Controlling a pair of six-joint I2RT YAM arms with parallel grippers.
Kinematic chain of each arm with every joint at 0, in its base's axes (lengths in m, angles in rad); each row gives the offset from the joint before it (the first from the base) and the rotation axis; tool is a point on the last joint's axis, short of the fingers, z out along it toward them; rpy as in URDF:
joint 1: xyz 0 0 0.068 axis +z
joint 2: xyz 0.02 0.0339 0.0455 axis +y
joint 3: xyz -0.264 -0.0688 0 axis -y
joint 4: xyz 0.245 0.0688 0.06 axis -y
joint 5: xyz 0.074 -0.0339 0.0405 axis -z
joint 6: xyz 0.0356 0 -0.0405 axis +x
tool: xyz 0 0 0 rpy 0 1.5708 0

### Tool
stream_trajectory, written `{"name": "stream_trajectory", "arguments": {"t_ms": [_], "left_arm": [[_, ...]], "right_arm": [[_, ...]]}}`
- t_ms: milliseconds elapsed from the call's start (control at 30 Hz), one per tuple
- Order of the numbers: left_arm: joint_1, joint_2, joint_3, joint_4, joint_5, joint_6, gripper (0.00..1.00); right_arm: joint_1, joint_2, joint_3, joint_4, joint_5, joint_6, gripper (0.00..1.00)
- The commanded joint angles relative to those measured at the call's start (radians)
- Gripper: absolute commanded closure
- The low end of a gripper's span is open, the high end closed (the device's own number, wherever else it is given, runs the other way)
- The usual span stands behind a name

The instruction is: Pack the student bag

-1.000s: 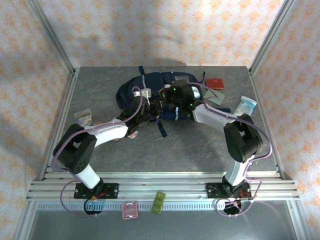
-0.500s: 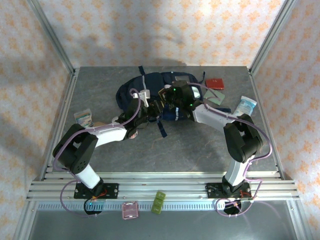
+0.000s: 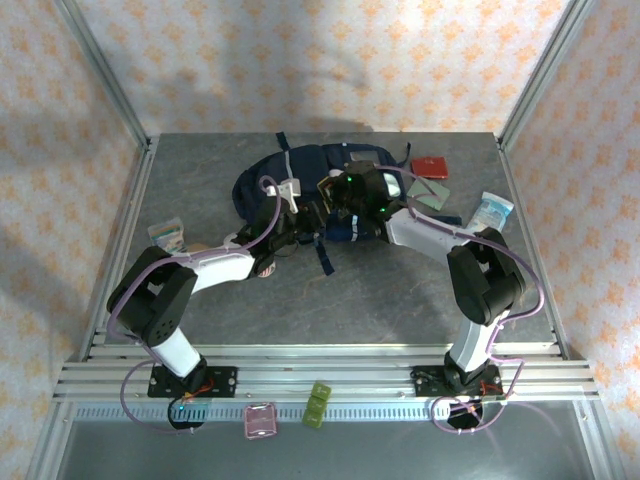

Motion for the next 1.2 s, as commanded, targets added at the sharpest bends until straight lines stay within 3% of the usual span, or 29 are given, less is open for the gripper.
{"name": "stream_trajectory", "arguments": {"t_ms": [0, 100, 267, 367, 467, 667, 933, 1167], "left_arm": [[0.002, -0.063, -0.063, -0.044, -0.087, -0.032, 0.71], [0.029, -0.149, -0.147, -0.055, -0.14, -0.022, 0.68], [0.104, -0.203, -0.177, -0.078, -0.098, 0.006, 0.62], [0.101, -0.176, -0.129, -0.077, -0.017, 0.02, 0.62], [0.096, -0.165, -0.108, -0.059, -0.02, 0.032, 0.61], [0.062, -0.153, -0.088, -0.001, 0.067, 0.045, 0.55], [0.03, -0.099, -0.067, 0.047, 0.153, 0.056, 0.53], [0.026, -0.076, -0.027, -0.039, 0.072, 0.077, 0.53]], "right_arm": [[0.014, -0.036, 0.02, 0.141, -0.044, -0.022, 1.0], [0.014, -0.04, 0.024, 0.134, -0.041, -0.034, 1.0], [0.015, -0.024, 0.035, 0.139, -0.058, -0.031, 1.0], [0.018, -0.012, 0.043, 0.178, -0.094, -0.038, 1.0], [0.023, -0.021, 0.037, 0.248, -0.126, -0.042, 1.0], [0.026, -0.013, 0.069, 0.188, -0.125, -0.08, 1.0], [0.027, 0.005, 0.079, 0.201, -0.145, -0.074, 1.0], [0.027, 0.003, 0.081, 0.193, -0.148, -0.078, 1.0]]}}
